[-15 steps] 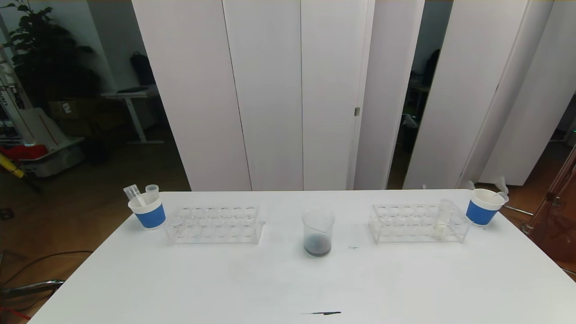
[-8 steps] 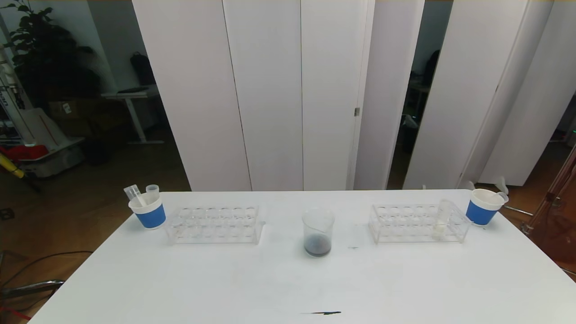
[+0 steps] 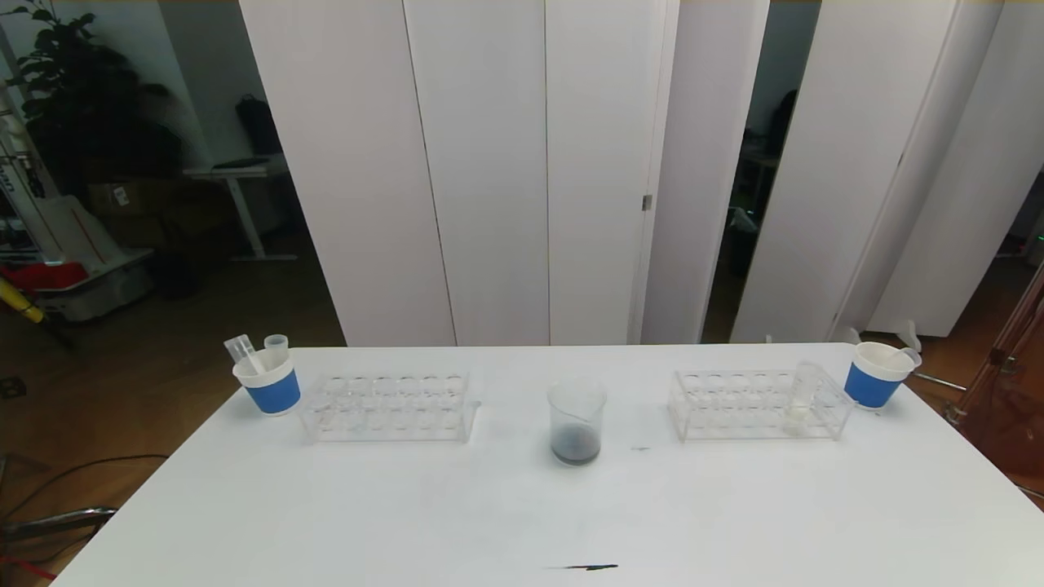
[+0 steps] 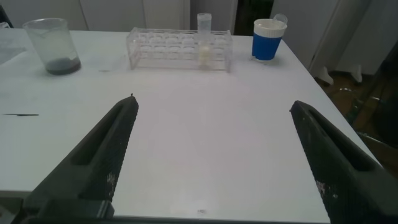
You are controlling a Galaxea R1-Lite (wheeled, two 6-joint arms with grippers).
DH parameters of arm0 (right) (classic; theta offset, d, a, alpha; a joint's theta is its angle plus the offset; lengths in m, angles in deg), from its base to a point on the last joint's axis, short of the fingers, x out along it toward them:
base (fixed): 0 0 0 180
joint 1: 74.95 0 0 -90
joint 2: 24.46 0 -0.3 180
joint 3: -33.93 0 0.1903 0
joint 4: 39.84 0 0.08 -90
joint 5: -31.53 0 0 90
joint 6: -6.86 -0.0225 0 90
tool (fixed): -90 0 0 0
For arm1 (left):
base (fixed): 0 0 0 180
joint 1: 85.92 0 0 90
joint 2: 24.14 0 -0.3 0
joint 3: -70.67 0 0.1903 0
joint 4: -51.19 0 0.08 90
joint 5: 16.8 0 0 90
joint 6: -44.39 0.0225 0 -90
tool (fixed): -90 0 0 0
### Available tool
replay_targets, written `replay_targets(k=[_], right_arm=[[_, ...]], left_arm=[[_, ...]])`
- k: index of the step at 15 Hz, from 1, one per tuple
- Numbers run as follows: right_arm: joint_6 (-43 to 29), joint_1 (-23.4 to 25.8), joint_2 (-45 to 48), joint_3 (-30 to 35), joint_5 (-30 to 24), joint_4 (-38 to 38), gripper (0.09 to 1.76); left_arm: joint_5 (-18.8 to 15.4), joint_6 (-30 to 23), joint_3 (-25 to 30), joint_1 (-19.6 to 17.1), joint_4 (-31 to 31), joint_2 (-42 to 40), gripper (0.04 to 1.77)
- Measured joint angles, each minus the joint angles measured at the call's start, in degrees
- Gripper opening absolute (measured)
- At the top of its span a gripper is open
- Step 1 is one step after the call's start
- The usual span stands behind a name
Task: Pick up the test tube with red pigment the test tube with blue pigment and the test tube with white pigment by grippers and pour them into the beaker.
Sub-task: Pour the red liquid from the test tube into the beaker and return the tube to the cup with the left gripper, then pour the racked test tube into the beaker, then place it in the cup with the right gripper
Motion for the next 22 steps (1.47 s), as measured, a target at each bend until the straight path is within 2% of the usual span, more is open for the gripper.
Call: replay_targets(k=[2, 22], right_arm=[[-0.02, 0.0, 0.0, 0.0, -0.02, 0.0, 1.75], [0.11, 0.0, 0.0, 0.0, -0.11, 0.02, 1.75]], left_arm=[[-0.15, -0.74, 1.83, -0.02, 2.76, -0.02, 1.75], [0.17, -1.57, 2.45, 0.0, 3.23, 0.0, 1.75]])
